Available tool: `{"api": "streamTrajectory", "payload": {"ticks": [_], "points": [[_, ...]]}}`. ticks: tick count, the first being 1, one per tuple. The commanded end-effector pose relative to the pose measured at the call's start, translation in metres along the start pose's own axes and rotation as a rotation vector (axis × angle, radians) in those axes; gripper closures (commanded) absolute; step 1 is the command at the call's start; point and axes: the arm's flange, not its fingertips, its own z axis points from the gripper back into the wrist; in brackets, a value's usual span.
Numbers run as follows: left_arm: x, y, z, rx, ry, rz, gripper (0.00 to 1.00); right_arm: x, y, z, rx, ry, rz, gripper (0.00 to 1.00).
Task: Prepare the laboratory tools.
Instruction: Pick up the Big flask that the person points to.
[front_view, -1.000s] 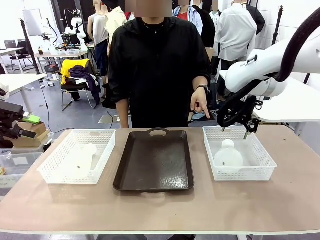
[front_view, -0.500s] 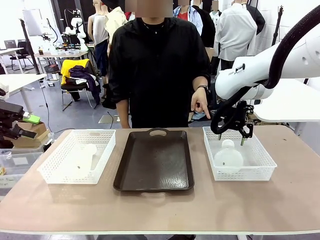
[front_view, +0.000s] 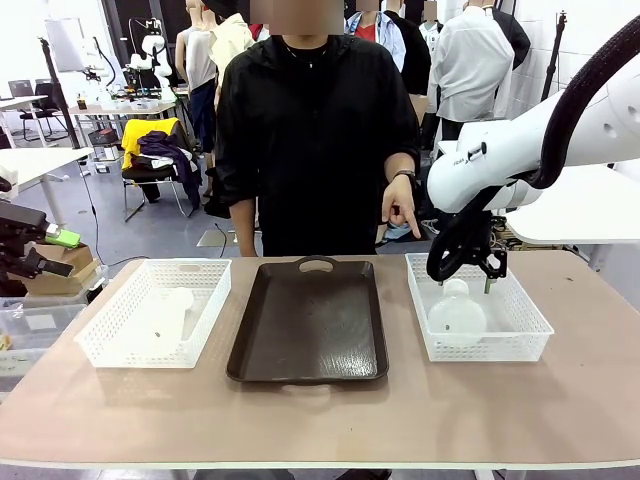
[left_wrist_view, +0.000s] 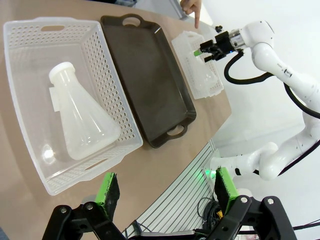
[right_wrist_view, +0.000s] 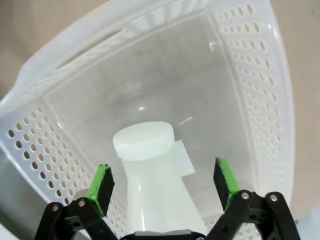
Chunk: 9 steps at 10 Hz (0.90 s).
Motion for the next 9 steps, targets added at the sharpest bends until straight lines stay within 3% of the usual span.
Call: {"api": "streamTrajectory", "payload": {"ticks": [1, 4, 9], "points": [[-0.0019, 0.0000, 0.0023, 0.005, 0.011, -0.009, 0.00, -0.0076, -0.0034, -0.0059, 0.038, -0.035, 0.054, 0.00], [-0.0019, 0.0000, 0.0023, 0.005, 0.011, -0.009, 0.00, -0.0038, -0.0017, -0.0136, 0.037, -0.028, 0.171, 0.00], [-0.0019, 0.0000, 0.0023, 0.005, 0.011, -0.009, 0.00, -0.0042, -0.0027, -0.0154, 0.042, -0.031, 0.199, 0.00]]}}
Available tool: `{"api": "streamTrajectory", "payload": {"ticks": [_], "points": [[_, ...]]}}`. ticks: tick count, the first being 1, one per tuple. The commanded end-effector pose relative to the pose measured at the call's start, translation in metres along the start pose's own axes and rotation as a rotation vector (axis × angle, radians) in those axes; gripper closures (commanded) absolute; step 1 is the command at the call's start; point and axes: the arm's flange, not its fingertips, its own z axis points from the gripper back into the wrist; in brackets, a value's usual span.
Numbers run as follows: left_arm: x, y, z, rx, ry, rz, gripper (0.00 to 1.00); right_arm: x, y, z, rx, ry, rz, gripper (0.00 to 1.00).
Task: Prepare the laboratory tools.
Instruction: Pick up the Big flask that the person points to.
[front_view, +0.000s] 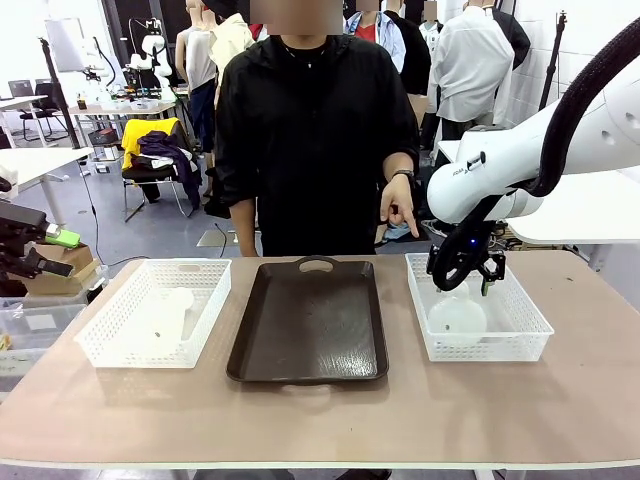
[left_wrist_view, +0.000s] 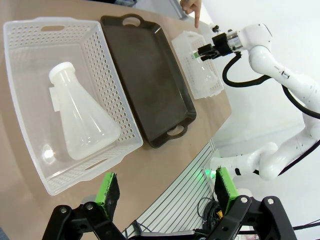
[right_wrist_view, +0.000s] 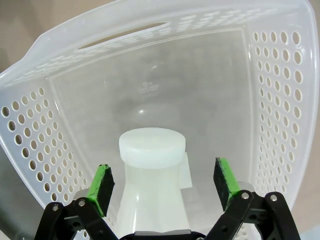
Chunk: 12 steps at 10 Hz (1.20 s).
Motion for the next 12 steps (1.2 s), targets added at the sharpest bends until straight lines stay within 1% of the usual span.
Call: {"api": "streamTrajectory", "payload": {"ticks": [1, 2, 3, 5, 7, 8, 12], "points": [[-0.002, 0.000, 0.002, 0.005, 0.011, -0.009, 0.00, -0.003, -0.005, -0.004, 0.017, -0.032, -0.004, 0.00], [-0.002, 0.000, 0.002, 0.005, 0.011, -0.009, 0.00, -0.003, -0.006, -0.006, 0.016, -0.043, -0.006, 0.06], [-0.002, 0.000, 0.002, 0.005, 0.011, -0.009, 0.00, -0.003, -0.005, -0.010, 0.010, -0.054, -0.009, 0.21], [-0.002, 0.000, 0.002, 0.005, 0.011, -0.009, 0.00, 0.002, 0.001, -0.018, 0.007, -0.057, -0.019, 0.55], [-0.002, 0.000, 0.002, 0.005, 0.011, -0.009, 0.00, 0.005, 0.004, -0.018, -0.012, -0.066, -0.017, 0.89], [-0.002, 0.000, 0.002, 0.005, 0.011, -0.009, 0.00, 0.005, 0.004, -0.017, -0.020, -0.067, -0.021, 1.00], [-0.002, 0.000, 0.002, 0.005, 0.011, -0.009, 0.00, 0.005, -0.004, -0.013, -0.022, -0.061, -0.053, 1.00]]}}
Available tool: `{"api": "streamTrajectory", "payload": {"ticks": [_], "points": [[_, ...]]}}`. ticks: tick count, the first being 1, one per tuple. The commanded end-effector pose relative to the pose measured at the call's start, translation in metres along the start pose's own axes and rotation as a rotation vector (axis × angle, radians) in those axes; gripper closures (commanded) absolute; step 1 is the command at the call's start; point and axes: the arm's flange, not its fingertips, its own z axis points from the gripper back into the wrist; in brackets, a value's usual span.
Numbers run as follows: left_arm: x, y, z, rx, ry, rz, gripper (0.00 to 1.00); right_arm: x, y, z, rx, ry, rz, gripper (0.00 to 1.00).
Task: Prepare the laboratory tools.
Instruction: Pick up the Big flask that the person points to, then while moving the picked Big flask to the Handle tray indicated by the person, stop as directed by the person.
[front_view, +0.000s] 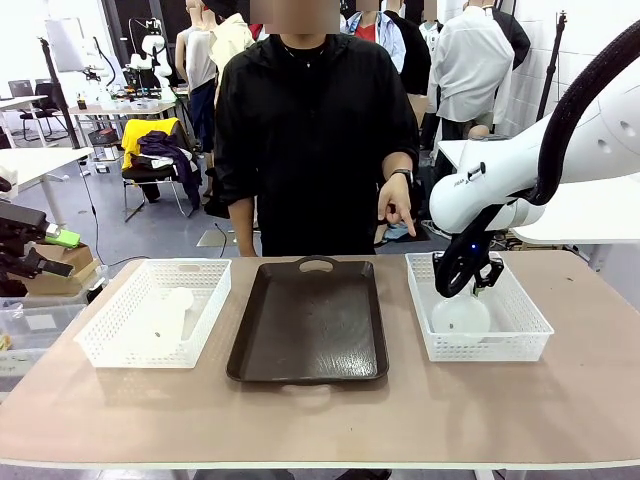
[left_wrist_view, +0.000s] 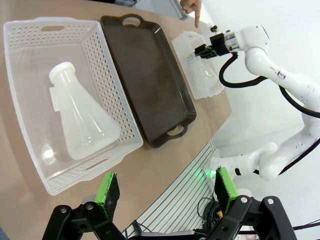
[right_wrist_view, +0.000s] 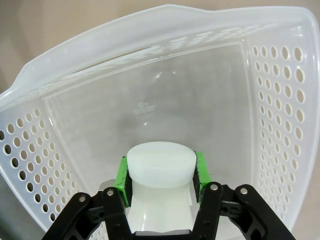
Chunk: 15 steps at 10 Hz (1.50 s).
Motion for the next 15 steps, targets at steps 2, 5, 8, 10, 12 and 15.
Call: {"api": "streamTrajectory", "payload": {"ticks": [2, 5, 8, 10, 12, 15], "points": [[-0.0019, 0.0000, 0.0023, 0.005, 0.011, -0.009, 0.00, 0.0000, 0.0000, 0.0000, 0.000, 0.000, 0.000, 1.00], [-0.0019, 0.0000, 0.0023, 0.005, 0.011, -0.009, 0.00, 0.0000, 0.0000, 0.0000, 0.000, 0.000, 0.000, 1.00], [-0.0019, 0.0000, 0.0023, 0.005, 0.011, -0.009, 0.00, 0.0000, 0.0000, 0.0000, 0.000, 0.000, 0.000, 1.00], [-0.0019, 0.0000, 0.0023, 0.005, 0.011, -0.009, 0.00, 0.0000, 0.0000, 0.0000, 0.000, 0.000, 0.000, 1.00], [-0.0019, 0.0000, 0.0023, 0.005, 0.011, -0.009, 0.00, 0.0000, 0.0000, 0.0000, 0.000, 0.000, 0.000, 1.00], [-0.0019, 0.0000, 0.0023, 0.005, 0.011, -0.009, 0.00, 0.0000, 0.0000, 0.0000, 0.000, 0.000, 0.000, 1.00]]}}
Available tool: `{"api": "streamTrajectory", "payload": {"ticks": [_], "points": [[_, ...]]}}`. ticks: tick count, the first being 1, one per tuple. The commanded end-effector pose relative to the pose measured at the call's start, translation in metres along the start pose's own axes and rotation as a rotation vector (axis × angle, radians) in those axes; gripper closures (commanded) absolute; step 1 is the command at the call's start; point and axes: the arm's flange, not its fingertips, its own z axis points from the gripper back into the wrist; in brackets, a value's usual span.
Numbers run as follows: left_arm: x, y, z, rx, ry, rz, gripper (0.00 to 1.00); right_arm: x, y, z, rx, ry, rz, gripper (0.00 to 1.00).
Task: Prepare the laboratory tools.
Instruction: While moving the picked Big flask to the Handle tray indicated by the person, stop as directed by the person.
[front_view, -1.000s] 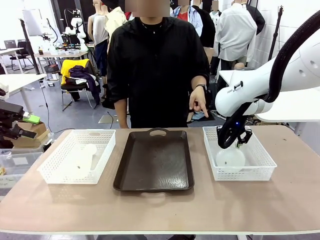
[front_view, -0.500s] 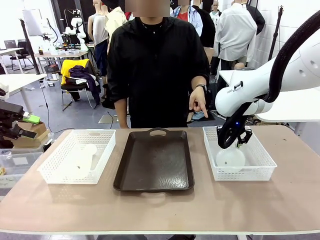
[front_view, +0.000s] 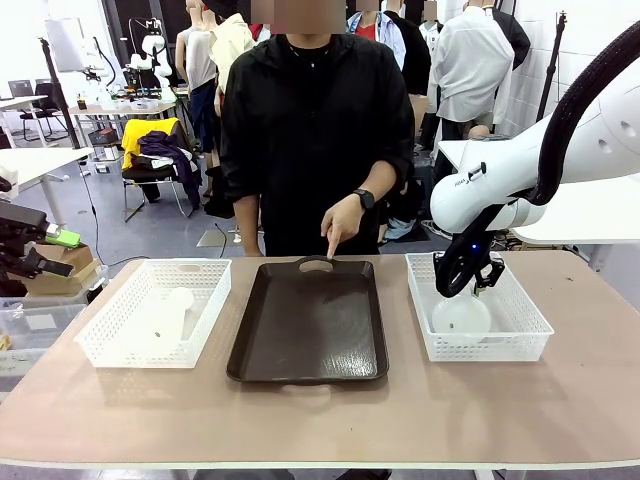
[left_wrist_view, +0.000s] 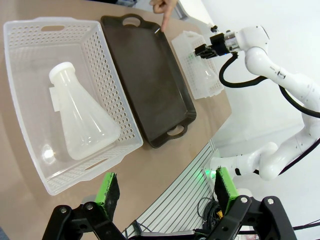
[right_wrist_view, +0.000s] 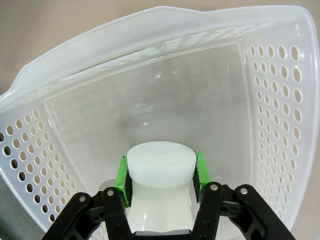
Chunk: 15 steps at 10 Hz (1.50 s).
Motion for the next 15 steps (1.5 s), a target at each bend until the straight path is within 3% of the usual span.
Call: {"api": "streamTrajectory", "payload": {"ticks": [1, 15], "points": [[-0.0019, 0.0000, 0.0022, 0.005, 0.011, -0.009, 0.00, -0.0002, 0.0004, 0.0000, 0.000, 0.000, 0.004, 1.00], [-0.0019, 0.0000, 0.0022, 0.005, 0.011, -0.009, 0.00, -0.0063, -0.0007, 0.0032, -0.014, 0.008, 0.020, 1.00]]}}
